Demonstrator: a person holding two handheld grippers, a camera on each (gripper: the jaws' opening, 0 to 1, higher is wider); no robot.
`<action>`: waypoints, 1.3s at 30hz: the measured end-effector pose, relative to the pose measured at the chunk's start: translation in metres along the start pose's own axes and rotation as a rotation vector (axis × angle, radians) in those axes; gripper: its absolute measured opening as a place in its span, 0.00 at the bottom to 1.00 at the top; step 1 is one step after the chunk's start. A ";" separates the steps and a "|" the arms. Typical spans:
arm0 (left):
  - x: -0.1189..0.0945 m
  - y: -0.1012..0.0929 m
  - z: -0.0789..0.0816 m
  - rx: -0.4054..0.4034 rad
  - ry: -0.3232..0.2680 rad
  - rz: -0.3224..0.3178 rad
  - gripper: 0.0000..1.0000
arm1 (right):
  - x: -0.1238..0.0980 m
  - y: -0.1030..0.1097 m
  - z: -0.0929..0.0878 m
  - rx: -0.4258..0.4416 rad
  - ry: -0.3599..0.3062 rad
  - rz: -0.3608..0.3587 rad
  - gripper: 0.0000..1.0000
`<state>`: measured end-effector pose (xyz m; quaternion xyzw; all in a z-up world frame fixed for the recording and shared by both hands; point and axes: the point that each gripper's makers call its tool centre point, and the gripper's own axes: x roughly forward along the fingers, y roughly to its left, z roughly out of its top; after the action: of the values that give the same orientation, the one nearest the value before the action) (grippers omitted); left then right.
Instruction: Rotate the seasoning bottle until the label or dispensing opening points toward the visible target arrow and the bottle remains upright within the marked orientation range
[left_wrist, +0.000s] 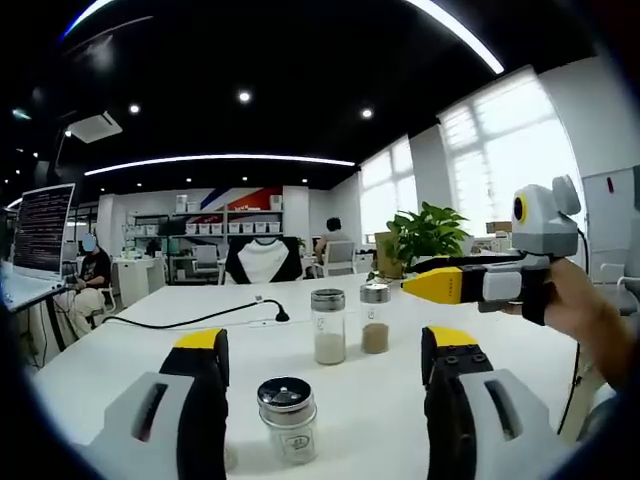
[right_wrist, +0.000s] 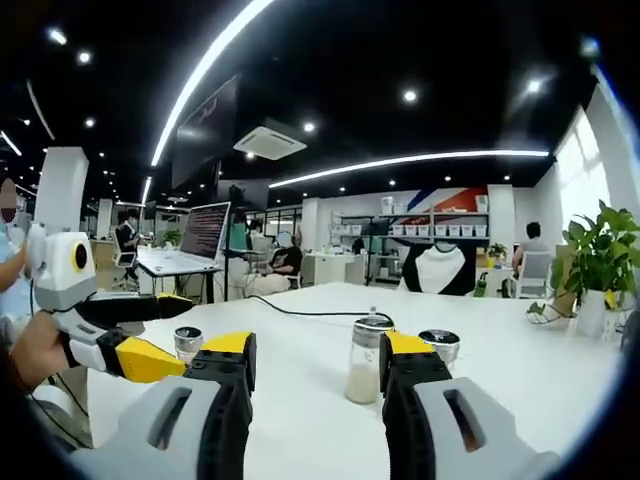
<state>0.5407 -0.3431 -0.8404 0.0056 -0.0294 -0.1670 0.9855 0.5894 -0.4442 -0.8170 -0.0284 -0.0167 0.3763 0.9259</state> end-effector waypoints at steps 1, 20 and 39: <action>0.000 0.001 -0.001 -0.002 0.002 0.001 0.82 | 0.004 -0.002 0.001 -0.004 -0.001 0.001 0.49; 0.009 0.011 -0.008 0.040 0.049 -0.008 0.80 | 0.081 -0.041 -0.009 0.007 0.021 -0.037 0.47; 0.012 0.029 -0.023 0.014 0.082 0.021 0.77 | 0.119 -0.066 -0.067 -0.023 0.157 -0.140 0.49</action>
<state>0.5626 -0.3192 -0.8626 0.0190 0.0096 -0.1563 0.9875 0.7239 -0.4112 -0.8785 -0.0670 0.0497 0.3069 0.9481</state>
